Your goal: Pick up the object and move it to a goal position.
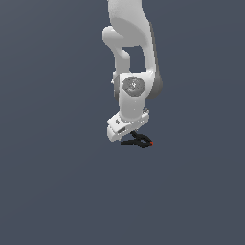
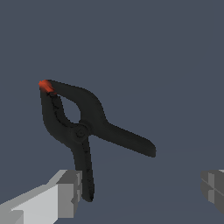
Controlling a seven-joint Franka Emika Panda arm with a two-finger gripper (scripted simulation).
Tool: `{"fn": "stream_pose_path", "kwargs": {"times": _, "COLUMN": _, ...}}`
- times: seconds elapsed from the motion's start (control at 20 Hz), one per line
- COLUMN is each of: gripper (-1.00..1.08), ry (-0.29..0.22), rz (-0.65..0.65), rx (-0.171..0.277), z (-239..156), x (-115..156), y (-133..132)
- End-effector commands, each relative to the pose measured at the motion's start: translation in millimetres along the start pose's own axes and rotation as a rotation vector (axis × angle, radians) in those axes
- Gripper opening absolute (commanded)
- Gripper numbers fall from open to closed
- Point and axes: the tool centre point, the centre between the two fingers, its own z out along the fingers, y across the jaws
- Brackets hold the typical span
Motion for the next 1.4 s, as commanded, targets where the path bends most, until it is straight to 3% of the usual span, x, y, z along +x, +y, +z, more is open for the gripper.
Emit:
{"fn": "stream_pose_path", "kwargs": {"times": 0.0, "gripper": 1.00, "ry": 0.007, "rz": -0.089, "rx": -0.005, "z": 5, "x": 3, "y": -7}}
{"fn": "stream_pose_path", "kwargs": {"times": 0.7, "gripper": 1.00, "ry": 0.045, "rz": -0.527, "rx": -0.030, "z": 28, "x": 15, "y": -44}}
{"fn": "stream_pose_path", "kwargs": {"times": 1.05, "gripper": 1.00, "ry": 0.056, "rz": -0.635, "rx": -0.036, "z": 33, "x": 18, "y": -54}}
{"fn": "stream_pose_path", "kwargs": {"times": 1.35, "gripper": 1.00, "ry": 0.057, "rz": -0.652, "rx": -0.037, "z": 34, "x": 19, "y": -56}}
